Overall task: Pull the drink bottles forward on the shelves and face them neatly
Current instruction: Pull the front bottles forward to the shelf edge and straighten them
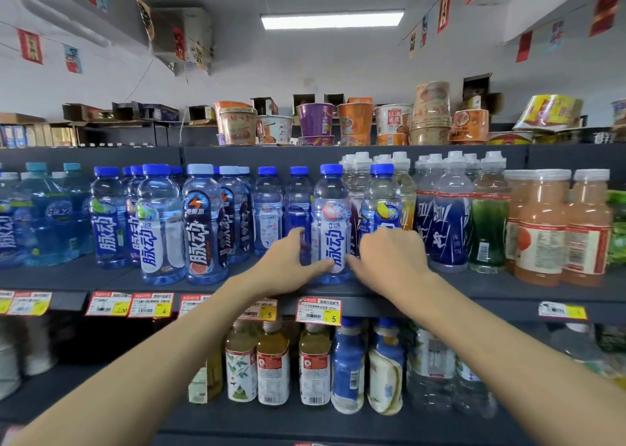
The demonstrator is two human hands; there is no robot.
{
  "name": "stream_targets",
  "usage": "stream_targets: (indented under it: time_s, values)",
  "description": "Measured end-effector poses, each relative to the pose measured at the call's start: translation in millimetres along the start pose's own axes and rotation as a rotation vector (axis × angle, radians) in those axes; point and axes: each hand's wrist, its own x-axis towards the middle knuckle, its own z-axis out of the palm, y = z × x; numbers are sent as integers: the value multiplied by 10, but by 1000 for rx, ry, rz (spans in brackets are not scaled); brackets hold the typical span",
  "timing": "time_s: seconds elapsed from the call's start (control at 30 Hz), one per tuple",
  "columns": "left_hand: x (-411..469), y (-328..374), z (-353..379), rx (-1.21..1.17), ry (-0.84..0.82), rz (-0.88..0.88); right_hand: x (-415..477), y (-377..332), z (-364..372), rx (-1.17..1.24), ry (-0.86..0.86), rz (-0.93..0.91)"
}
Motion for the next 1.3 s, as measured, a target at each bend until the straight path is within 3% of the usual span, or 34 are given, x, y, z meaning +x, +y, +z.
stream_targets:
  time_s: [0.23, 0.37, 0.57, 0.77, 1.0, 1.3]
  values:
    - [50, -283, -438, 130, 139, 95, 287, -676, -88, 159, 202, -250]
    - [258, -375, -682, 294, 126, 148, 636, -785, -97, 0, 312, -323]
    - [753, -301, -962, 668, 67, 189, 1309, -717, -248, -81, 239, -278]
    - [1196, -249, -991, 946, 30, 26, 1851, -781, -353, -188, -117, -162]
    - [1505, -230, -1025, 924, -50, -38, 2163, -827, -319, -114, -318, -139]
    - [1564, -217, -1186, 576, -50, -55, 2201, -727, -390, -93, -374, -113]
